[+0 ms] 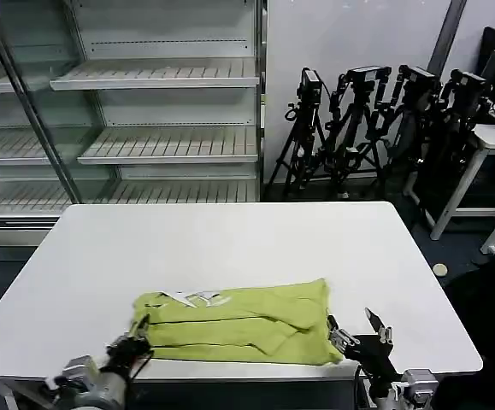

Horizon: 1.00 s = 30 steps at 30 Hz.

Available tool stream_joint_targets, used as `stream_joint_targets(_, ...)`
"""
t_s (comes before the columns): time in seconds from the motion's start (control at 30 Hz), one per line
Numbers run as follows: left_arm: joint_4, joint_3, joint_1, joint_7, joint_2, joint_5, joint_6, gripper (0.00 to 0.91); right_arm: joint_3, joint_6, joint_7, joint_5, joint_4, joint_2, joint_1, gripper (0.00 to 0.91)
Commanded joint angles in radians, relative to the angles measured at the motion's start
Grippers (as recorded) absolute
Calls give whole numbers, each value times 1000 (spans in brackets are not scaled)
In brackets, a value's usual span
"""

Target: Fold and organize the clothes.

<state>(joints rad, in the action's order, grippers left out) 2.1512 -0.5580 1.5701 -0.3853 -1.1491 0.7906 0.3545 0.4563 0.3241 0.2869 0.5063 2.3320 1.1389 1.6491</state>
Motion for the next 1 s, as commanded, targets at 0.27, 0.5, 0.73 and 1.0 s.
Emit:
stream_joint_targets(0.27,9,-530,4,6,222,415,82,60,-17,-4,5,15,-19,2,-27,907)
stream_joint_targets(0.5,138,-370,-26,38,131,696,138,60,-12,-2,7,6,-19,2,-8,907)
stream_joint_targets(0.73,165,-84,-92,57,-7,743,118,60,29,-7,4,2,-11,1,44,907)
stream_joint_targets(1.0,106,133,-162,75,-52,628,84,60,57,-15,1,0,-1,5,77,907)
